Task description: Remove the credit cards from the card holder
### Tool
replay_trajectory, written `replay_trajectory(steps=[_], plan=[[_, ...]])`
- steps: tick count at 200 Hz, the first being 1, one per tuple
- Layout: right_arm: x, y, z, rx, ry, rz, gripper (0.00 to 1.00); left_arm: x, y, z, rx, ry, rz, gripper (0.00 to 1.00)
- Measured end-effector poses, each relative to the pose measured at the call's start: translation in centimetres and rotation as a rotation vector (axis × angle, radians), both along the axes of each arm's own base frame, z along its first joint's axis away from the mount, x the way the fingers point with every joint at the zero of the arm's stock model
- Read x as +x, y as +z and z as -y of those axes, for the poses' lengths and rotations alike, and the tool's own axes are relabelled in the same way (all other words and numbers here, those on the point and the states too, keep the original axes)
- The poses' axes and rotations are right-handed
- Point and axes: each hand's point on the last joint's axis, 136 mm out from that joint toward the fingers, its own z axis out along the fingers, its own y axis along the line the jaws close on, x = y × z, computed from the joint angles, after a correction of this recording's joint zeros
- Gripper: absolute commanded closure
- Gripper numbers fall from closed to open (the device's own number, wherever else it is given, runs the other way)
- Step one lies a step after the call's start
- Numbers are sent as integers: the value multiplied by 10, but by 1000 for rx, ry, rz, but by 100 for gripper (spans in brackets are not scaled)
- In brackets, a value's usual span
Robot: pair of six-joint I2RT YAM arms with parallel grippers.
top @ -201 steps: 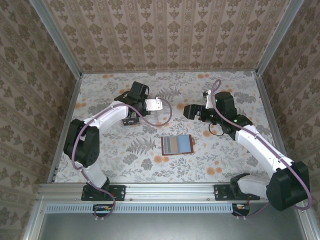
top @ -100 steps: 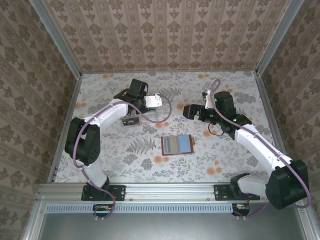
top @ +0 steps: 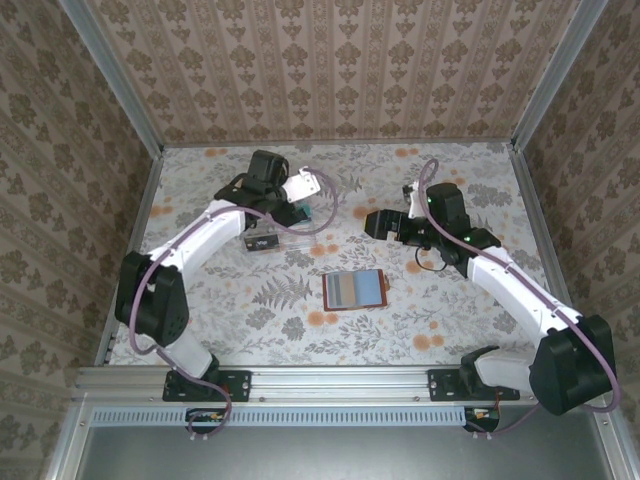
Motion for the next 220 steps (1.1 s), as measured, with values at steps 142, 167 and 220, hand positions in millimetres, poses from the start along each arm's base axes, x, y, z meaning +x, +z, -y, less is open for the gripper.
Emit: replay_trajectory(steps=[142,167,220], plan=[[-64,-123,-5,-385,45,-229,54,-85,-10,-14,-708,635,-569,28],[-78,-147,5,-422,18,-291,58,-107,-35,6,-745,692,-701,33],[-94,-168,5,-446,11,-338,63,-154,-96,48,-740,762,-946,42]])
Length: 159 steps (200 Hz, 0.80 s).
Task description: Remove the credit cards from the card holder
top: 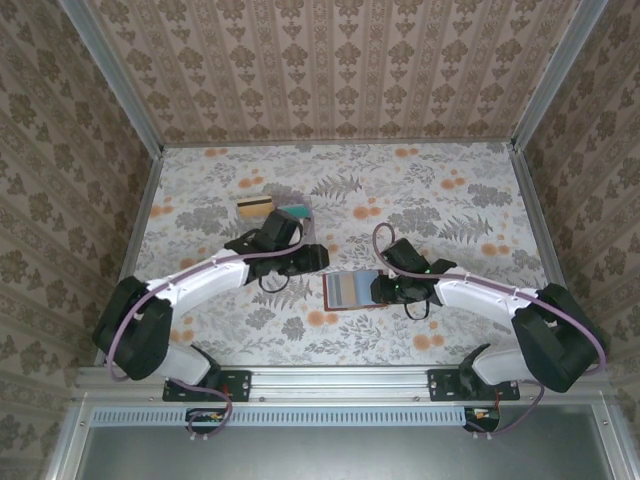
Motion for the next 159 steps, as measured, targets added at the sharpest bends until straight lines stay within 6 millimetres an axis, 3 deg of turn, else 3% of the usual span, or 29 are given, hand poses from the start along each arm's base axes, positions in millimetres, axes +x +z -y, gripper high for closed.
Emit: replay_trajectory(steps=[33,101,159], plan=[[-3,-6,-8,8,1,-10,68,-13,-23,16,1,-14,-84,46],[-3,-13,-15,17,-12,-17,69,-28,-49,39,-32,-65,-186,55],[-2,-13,-16,18,-14,-15,69,-33,-58,42,-27,-83,-218,56]])
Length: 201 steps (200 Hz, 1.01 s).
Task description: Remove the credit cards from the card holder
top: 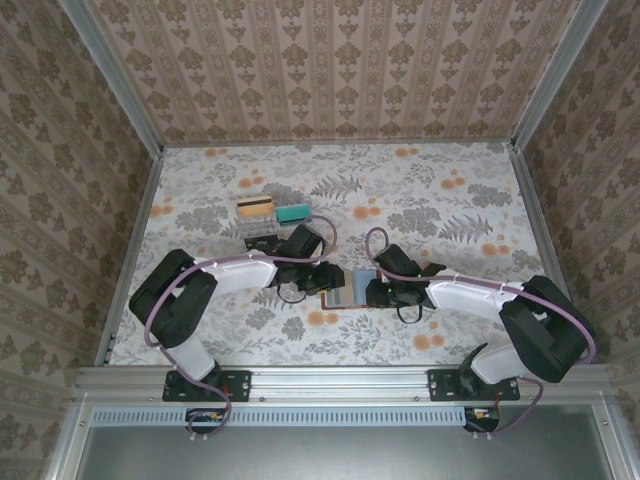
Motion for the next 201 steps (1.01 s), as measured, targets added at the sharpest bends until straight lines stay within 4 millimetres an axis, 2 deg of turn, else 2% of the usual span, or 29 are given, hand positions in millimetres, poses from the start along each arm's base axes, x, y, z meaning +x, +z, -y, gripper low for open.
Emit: replay_trajectory(steps=[57,121,159,201], plan=[[0,-1,0,0,-1,-2,69,0,0,1,0,-2,0,54],[1,-1,0,3,-11,-4,69,1,6,19,-80,-46,-8,35],[1,-1,0,4,-14,-5,68,0,9,24,-104,-60,-5,34],[2,5,3,-5,-28,23,57,-1,11,26,-116,-67,-5,24]])
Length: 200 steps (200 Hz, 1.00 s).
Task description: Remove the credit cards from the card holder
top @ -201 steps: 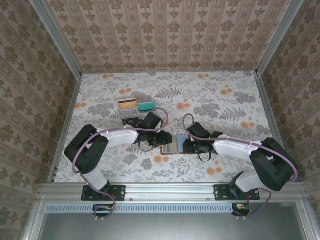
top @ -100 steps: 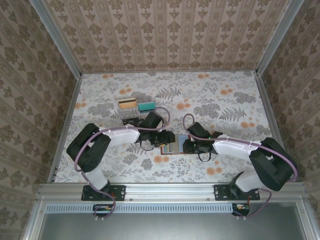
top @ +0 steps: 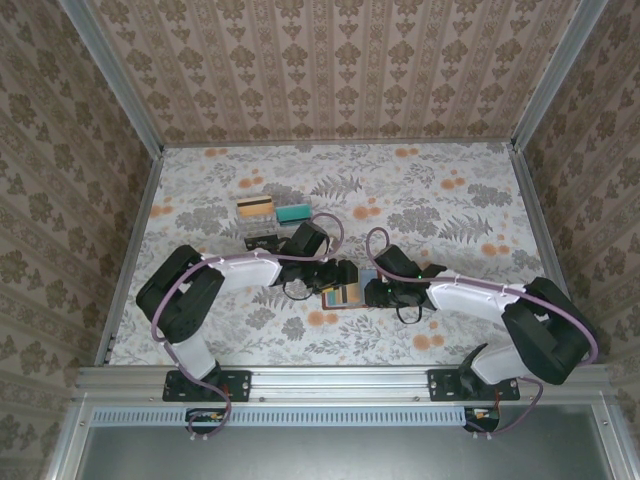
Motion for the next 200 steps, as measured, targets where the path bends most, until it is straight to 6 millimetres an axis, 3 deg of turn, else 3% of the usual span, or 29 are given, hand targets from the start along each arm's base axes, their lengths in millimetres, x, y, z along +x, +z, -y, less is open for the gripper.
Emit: replay_trajectory(steps=[57,74,98,139,200], plan=[[9,44,20,54,-82,130,46,-1,6,5,-23,-20,9,7],[10,52,21,75,-87,149,46,-1,8,8,-32,-24,14,10],[7,51,15,107,-68,131,61,-1,7,7,-25,-24,15,15],[3,42,-10,211,-18,59,74,-1,1,-2,19,-11,18,36],[9,23,-34,329,-14,-44,76,-3,-3,-5,31,-8,13,37]])
